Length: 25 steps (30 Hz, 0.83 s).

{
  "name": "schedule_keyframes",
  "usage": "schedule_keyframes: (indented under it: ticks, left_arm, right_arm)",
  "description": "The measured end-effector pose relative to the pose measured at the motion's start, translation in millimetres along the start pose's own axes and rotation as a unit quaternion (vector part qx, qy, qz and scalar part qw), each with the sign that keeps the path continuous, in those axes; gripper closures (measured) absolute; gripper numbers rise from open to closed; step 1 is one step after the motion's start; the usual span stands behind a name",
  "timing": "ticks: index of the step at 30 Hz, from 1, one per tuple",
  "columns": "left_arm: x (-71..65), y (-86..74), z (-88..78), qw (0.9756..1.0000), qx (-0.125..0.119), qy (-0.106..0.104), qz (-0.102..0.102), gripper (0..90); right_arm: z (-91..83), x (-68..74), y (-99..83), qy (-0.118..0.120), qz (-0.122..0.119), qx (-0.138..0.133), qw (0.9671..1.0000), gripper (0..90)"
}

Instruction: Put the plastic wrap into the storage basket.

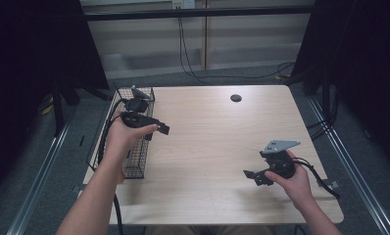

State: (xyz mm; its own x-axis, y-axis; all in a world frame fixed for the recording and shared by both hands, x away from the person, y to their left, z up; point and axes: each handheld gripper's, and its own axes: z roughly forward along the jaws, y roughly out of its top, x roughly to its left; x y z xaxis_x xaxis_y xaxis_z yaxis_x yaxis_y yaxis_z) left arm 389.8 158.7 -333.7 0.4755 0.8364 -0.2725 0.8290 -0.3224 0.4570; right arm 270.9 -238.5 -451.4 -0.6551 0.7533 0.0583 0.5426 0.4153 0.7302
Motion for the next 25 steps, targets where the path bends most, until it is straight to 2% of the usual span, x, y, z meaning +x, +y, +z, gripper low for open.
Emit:
schedule_keyframes:
  ticks: [9,20,25]
  left_arm:
    - [-14.9,-3.9,12.7,0.9995,0.008,-0.015,0.026,12.2]
    - [-30.2,-11.9,28.9,0.9980,0.001,-0.038,0.050,11.6]
    - [-36.1,-18.0,36.7,0.9969,-0.011,-0.043,0.065,10.3]
  right_arm:
    - [0.7,0.2,-0.2,-0.002,0.000,-0.001,1.0000,5.4]
    - [1.2,0.3,-1.0,-0.001,0.000,0.003,1.0000,5.4]
    - [1.6,-1.5,-1.8,-0.005,0.001,0.005,1.0000,5.3]
